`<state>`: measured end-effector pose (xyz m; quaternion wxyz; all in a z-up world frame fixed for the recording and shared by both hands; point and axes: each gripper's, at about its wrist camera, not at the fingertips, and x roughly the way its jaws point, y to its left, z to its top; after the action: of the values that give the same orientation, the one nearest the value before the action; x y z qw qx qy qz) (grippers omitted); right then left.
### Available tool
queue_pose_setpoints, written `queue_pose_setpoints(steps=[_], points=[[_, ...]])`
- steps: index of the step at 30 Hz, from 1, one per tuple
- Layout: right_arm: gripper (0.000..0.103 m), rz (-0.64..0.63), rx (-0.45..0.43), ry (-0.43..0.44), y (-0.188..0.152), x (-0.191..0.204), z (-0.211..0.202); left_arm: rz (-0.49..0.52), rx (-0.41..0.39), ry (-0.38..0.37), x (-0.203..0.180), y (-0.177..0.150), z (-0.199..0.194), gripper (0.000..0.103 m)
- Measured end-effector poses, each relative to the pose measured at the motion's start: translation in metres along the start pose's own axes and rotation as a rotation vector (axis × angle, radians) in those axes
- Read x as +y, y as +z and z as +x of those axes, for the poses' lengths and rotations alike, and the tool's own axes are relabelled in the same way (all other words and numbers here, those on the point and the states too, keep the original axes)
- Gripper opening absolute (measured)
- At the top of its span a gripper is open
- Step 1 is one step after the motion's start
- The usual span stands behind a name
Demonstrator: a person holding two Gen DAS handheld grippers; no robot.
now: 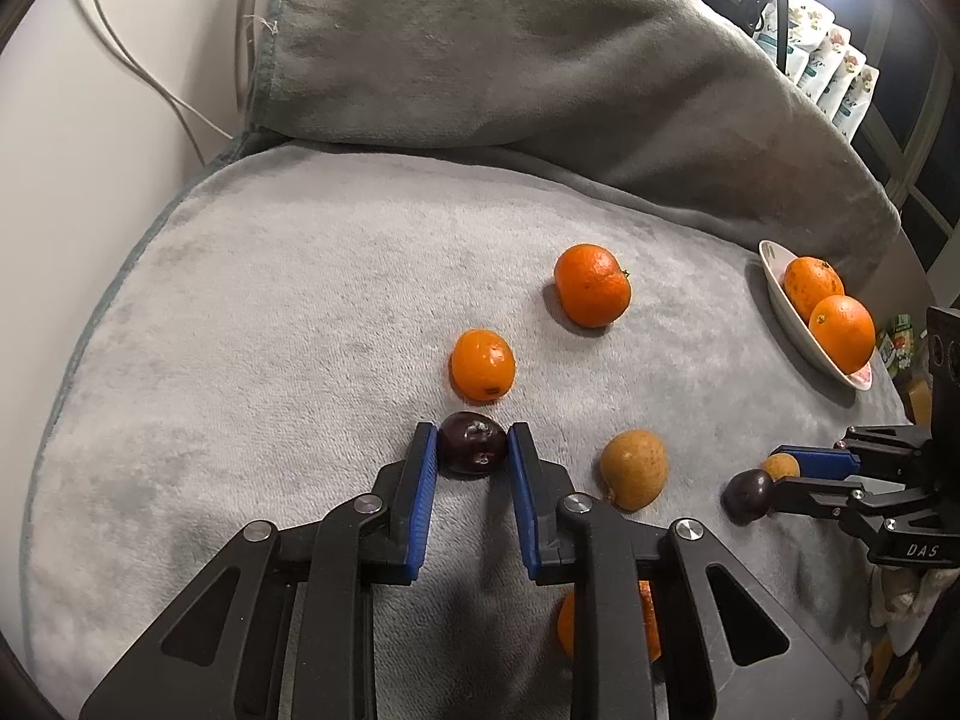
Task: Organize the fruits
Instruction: 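Close the left tool on the dark plum while the right tool grasps a brown kiwi, then carry the plum and kiwi onto the floral plate and open both tools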
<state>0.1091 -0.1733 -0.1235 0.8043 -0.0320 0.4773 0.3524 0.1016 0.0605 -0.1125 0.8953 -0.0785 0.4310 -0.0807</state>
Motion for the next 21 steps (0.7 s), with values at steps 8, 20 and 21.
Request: queue_pose_setpoints(steps=[8, 20, 21], points=[[0.029, 0.023, -0.048, -0.009, -0.003, -0.004, -0.014, -0.014, -0.023, -0.015, 0.002, -0.003, -0.017, 0.022], [0.029, 0.082, -0.195, -0.075, -0.019, -0.030, -0.078, 0.018, -0.080, -0.092, -0.028, 0.012, -0.040, 0.022], [0.029, 0.091, -0.210, -0.088, -0.021, -0.034, -0.085, 0.023, -0.083, -0.101, -0.032, 0.015, -0.039, 0.022]])
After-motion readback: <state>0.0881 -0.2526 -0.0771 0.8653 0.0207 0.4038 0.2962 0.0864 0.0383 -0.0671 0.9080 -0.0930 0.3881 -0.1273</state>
